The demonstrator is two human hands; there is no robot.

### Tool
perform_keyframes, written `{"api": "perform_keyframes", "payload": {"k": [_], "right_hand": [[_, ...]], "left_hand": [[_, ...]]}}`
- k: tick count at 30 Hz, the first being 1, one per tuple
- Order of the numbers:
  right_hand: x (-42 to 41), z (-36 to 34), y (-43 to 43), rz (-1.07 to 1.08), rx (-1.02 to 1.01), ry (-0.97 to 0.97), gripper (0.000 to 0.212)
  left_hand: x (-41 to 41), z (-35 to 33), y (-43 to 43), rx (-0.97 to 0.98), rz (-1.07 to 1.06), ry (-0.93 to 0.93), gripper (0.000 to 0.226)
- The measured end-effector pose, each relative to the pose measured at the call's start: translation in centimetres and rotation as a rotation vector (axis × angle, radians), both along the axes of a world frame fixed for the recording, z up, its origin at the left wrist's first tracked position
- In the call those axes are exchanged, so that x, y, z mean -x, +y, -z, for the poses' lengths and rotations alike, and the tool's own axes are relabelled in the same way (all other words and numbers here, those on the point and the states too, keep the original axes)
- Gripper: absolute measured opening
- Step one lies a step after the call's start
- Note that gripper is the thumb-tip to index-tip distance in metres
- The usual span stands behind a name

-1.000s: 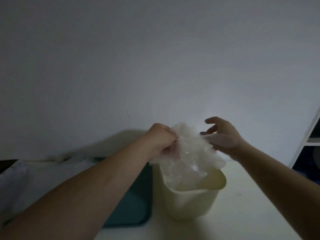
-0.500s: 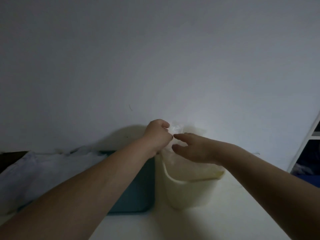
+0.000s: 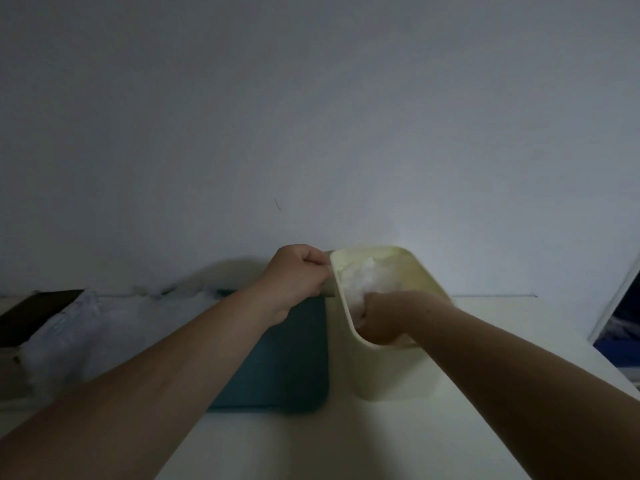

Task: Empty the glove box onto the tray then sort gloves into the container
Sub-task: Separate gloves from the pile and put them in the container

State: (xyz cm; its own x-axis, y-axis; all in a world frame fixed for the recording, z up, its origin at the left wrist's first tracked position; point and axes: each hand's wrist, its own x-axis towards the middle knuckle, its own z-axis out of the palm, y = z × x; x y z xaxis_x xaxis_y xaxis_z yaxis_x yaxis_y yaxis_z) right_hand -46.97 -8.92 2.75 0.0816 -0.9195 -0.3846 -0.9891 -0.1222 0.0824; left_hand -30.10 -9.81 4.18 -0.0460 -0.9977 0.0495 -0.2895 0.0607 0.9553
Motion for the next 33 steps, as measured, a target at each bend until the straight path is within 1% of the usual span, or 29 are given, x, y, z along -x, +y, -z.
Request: {"api": "perform_keyframes", "payload": {"k": [2, 5, 8, 10, 12, 13, 14, 16, 17, 18, 20, 21, 22, 24, 26, 27, 30, 31, 33], "right_hand": [[-0.2, -0.6, 0.2, -0.010, -0.003, -0.021, 0.071], [-0.1, -2.8, 1.4, -0.009, 0.067, -0.084, 0.067], [-0.6, -5.6, 2.9, -0.044, 0.234, -0.042, 0.061], [-2.3, -6.8, 3.8, -0.066, 0.393, -0.119, 0.049], [-5.1, -7.1, 4.8, -0.129, 0.518, -0.268, 0.041], [-6.9, -6.8, 5.1, -0.173, 0.538, -0.354, 0.040], [-8.4, -6.2, 5.3, -0.209, 0.522, -0.445, 0.041], [-11.9, -4.2, 5.5, -0.271, 0.406, -0.597, 0.046], [-13.3, -2.9, 5.6, -0.286, 0.337, -0.646, 0.047], [-14.2, -1.5, 5.5, -0.288, 0.277, -0.692, 0.046], [-15.9, 1.1, 5.2, -0.260, 0.222, -0.780, 0.038], [-16.1, 2.2, 5.2, -0.223, 0.239, -0.823, 0.036], [-16.9, 3.1, 5.0, -0.177, 0.279, -0.892, 0.035], [-17.3, 4.5, 4.5, -0.069, 0.383, -1.000, 0.033], [-17.9, 5.5, 3.5, -0.019, 0.420, -1.076, 0.026], [-18.2, 6.0, 3.0, -0.008, 0.413, -1.081, 0.028], [-18.4, 7.3, 1.1, 0.024, 0.396, -1.052, 0.043], [-18.4, 7.6, 0.8, 0.027, 0.396, -1.041, 0.044], [-18.4, 8.3, 0.1, 0.024, 0.407, -1.054, 0.043]], "left_hand": [[-0.3, 0.3, 0.4, 0.007, 0.031, -0.035, 0.011], [-1.6, 1.1, 1.1, 0.066, 0.041, -0.103, 0.009], [-3.5, 1.8, 2.1, 0.156, 0.022, -0.142, 0.014], [-5.1, 2.2, 2.7, 0.219, 0.018, -0.191, 0.017], [-7.2, 2.6, 3.1, 0.301, -0.014, -0.347, 0.013], [-8.7, 2.8, 3.2, 0.342, -0.054, -0.478, 0.013], [-10.0, 3.0, 3.0, 0.369, -0.094, -0.639, 0.021], [-13.8, 3.6, 2.8, 0.280, -0.185, -0.947, 0.049], [-15.6, 3.8, 2.8, 0.192, -0.215, -1.039, 0.062], [-17.0, 4.1, 2.7, 0.106, -0.228, -1.084, 0.075], [-19.8, 5.2, 2.9, -0.017, -0.223, -1.090, 0.096], [-20.4, 5.9, 3.0, -0.048, -0.206, -1.087, 0.104], [-21.2, 6.6, 3.2, -0.075, -0.198, -1.085, 0.110], [-21.3, 7.9, 3.6, -0.108, -0.157, -1.056, 0.115], [-21.4, 8.8, 3.6, -0.170, -0.132, -0.996, 0.114], [-21.4, 9.2, 3.4, -0.209, -0.127, -0.979, 0.113], [-21.5, 10.6, 2.6, -0.254, -0.142, -0.956, 0.108], [-21.3, 11.1, 2.3, -0.234, -0.154, -0.941, 0.103], [-20.7, 12.1, 1.4, -0.195, -0.161, -0.912, 0.087]]}}
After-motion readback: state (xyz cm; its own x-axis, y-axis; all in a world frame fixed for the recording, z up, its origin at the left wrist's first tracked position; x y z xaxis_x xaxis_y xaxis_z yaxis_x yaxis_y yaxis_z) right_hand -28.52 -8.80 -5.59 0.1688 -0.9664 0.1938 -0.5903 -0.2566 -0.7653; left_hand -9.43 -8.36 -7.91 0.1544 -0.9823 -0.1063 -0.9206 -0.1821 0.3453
